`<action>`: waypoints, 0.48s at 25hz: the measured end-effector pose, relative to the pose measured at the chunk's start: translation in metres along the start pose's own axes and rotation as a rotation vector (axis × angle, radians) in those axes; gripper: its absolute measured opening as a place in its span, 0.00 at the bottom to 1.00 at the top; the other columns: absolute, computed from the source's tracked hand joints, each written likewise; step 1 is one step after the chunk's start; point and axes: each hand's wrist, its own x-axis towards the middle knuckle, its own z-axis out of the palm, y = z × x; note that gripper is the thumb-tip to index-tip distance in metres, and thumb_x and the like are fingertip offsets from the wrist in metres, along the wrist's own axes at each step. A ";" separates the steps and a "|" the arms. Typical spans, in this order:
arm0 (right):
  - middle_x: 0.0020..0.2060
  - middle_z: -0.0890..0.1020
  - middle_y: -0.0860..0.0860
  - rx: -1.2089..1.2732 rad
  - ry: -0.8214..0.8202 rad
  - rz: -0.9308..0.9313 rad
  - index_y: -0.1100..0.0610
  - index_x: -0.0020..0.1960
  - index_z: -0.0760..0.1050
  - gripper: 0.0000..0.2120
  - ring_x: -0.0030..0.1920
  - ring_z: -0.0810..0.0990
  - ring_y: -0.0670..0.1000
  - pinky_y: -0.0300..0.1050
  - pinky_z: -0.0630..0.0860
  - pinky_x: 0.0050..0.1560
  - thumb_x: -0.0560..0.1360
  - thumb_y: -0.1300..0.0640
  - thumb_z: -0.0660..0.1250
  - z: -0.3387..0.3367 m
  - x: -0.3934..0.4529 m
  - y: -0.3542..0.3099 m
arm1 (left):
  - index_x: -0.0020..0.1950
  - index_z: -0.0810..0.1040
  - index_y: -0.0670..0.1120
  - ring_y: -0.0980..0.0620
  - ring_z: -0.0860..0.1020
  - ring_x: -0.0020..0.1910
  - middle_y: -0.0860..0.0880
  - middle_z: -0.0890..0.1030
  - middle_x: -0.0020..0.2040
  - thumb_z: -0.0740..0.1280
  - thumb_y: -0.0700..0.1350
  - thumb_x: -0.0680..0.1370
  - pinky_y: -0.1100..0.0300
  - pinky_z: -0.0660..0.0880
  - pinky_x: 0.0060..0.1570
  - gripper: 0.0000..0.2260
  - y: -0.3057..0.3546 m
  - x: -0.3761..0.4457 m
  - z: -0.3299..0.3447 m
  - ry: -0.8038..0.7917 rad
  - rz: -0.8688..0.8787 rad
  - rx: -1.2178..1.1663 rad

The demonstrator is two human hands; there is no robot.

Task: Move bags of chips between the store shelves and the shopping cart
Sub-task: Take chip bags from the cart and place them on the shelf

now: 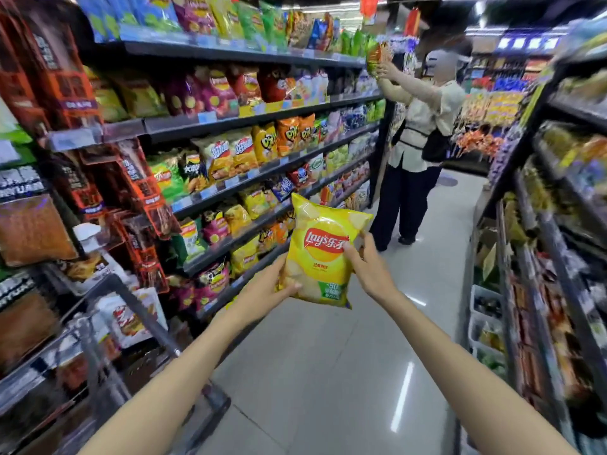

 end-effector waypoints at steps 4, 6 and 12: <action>0.65 0.78 0.49 -0.029 0.012 -0.018 0.45 0.72 0.61 0.22 0.62 0.78 0.51 0.56 0.74 0.65 0.81 0.39 0.56 -0.007 0.098 -0.004 | 0.76 0.59 0.56 0.55 0.74 0.66 0.57 0.74 0.68 0.67 0.59 0.78 0.52 0.72 0.65 0.30 -0.025 0.092 -0.017 0.034 0.012 0.007; 0.59 0.79 0.45 -0.019 0.019 -0.035 0.42 0.67 0.62 0.15 0.57 0.79 0.47 0.55 0.75 0.62 0.82 0.41 0.55 -0.011 0.144 -0.002 | 0.77 0.59 0.56 0.57 0.73 0.67 0.58 0.74 0.69 0.67 0.58 0.78 0.51 0.71 0.67 0.30 -0.034 0.135 -0.023 0.065 0.007 0.009; 0.63 0.77 0.45 -0.021 -0.101 -0.057 0.40 0.73 0.57 0.26 0.62 0.76 0.52 0.58 0.71 0.65 0.78 0.34 0.54 -0.006 0.277 0.034 | 0.79 0.55 0.57 0.59 0.72 0.67 0.59 0.72 0.71 0.67 0.61 0.77 0.53 0.72 0.66 0.34 -0.072 0.228 -0.026 0.125 -0.082 0.066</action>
